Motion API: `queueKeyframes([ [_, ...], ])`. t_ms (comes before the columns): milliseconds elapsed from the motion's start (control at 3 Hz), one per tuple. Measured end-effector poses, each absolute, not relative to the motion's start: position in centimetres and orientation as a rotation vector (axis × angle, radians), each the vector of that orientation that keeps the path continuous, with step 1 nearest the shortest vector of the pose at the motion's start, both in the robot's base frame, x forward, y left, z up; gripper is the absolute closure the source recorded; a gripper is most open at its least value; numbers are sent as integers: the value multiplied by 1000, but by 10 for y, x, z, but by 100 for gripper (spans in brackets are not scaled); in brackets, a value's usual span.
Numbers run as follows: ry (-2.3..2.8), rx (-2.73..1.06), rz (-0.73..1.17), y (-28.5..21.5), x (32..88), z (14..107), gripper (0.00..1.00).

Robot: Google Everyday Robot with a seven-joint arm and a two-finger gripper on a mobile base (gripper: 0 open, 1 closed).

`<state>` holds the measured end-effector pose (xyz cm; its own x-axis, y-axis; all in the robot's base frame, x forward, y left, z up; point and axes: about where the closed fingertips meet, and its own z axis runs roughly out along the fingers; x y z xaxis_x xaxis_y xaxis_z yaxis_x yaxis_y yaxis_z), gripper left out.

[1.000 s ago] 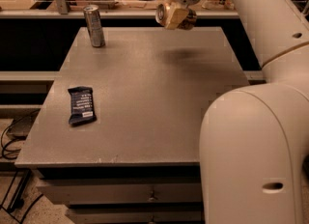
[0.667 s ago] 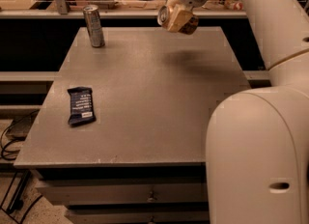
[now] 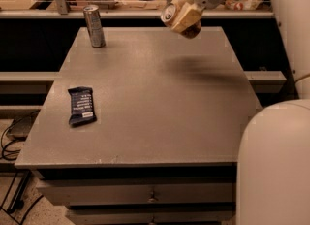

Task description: Place orange can upright

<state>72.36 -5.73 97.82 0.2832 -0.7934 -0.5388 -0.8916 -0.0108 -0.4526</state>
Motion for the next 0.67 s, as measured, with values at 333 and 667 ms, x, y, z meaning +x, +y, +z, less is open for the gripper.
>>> queueKeyframes([
  [333,1465,-1586,376,-66,707,987,100],
  [667,1440,-1452,479,-73,697,988,100],
])
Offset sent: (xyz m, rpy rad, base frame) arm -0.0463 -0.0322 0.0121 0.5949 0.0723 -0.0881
